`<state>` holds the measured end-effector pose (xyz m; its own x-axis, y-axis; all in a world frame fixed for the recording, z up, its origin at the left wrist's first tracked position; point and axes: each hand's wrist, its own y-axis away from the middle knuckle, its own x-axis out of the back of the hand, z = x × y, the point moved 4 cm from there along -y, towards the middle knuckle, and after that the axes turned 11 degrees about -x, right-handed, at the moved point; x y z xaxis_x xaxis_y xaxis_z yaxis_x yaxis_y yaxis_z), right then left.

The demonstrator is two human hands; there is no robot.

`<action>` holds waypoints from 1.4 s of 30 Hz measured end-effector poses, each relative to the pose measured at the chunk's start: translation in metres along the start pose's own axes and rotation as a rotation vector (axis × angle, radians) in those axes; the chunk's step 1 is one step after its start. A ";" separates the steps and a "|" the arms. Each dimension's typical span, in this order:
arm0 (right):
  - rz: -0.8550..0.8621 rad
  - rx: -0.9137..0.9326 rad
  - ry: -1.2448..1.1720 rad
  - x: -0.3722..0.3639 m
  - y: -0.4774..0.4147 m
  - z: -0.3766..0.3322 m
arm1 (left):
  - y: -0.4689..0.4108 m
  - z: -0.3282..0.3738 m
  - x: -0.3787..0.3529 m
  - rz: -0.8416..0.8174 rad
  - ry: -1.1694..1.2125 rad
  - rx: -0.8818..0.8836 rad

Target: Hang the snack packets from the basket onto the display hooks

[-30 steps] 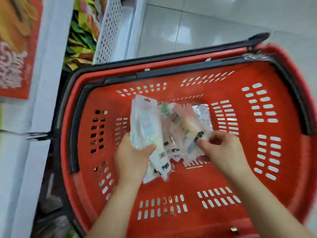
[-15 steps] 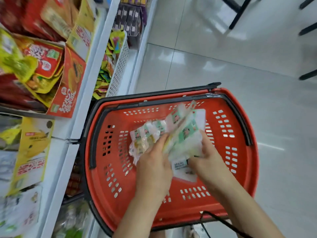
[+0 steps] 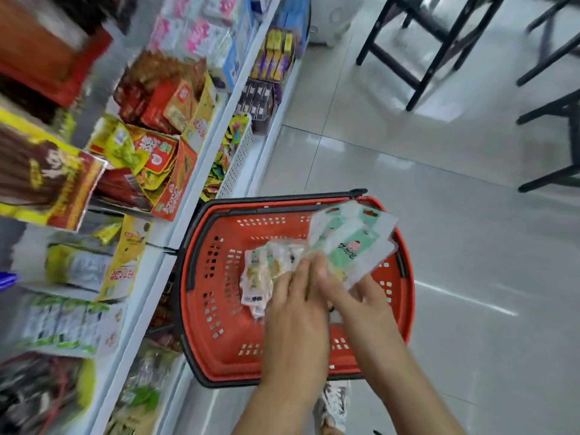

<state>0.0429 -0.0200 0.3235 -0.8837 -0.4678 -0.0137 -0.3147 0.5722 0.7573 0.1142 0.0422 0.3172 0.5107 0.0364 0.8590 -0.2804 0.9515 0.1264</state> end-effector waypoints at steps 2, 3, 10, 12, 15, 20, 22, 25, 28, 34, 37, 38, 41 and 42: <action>0.021 0.081 -0.058 0.002 0.027 -0.029 | 0.008 0.028 0.031 -0.047 0.044 -0.024; 0.013 0.104 -0.077 0.004 0.041 -0.044 | 0.013 0.040 0.048 -0.056 0.117 -0.016; -0.064 0.352 0.020 0.020 0.159 -0.150 | 0.029 0.092 0.211 0.380 0.610 0.159; -0.119 0.446 0.068 0.017 0.197 -0.176 | 0.028 0.107 0.254 0.510 0.596 0.154; -0.136 0.518 0.122 0.014 0.244 -0.208 | 0.036 0.134 0.320 0.638 0.594 0.136; -0.196 0.635 0.236 -0.001 0.316 -0.244 | 0.081 0.172 0.400 0.730 0.692 0.096; -0.195 0.737 0.304 -0.009 0.345 -0.256 | 0.098 0.181 0.431 0.767 0.668 0.104; -0.148 0.877 0.389 -0.024 0.374 -0.267 | 0.126 0.193 0.472 0.824 0.694 0.054; -0.156 0.935 0.405 -0.042 0.400 -0.274 | 0.158 0.198 0.505 0.877 0.643 0.009; -0.221 1.068 0.332 -0.093 0.472 -0.272 | 0.236 0.181 0.548 1.096 0.597 -0.008; -0.396 1.030 0.231 -0.125 0.495 -0.264 | 0.288 0.167 0.570 1.231 0.561 -0.029; -0.433 1.057 0.226 -0.133 0.504 -0.264 | 0.306 0.163 0.578 1.261 0.563 -0.039; -0.551 1.147 0.253 -0.155 0.528 -0.262 | 0.349 0.149 0.597 1.300 0.581 -0.038; -0.592 1.155 0.281 -0.162 0.534 -0.260 | 0.360 0.145 0.602 1.304 0.591 -0.039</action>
<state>0.1087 0.1861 0.8996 -0.4549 -0.8856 0.0935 -0.8600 0.4096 -0.3044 0.2031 0.3620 0.9511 0.1700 0.9853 0.0184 -0.7868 0.1470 -0.5995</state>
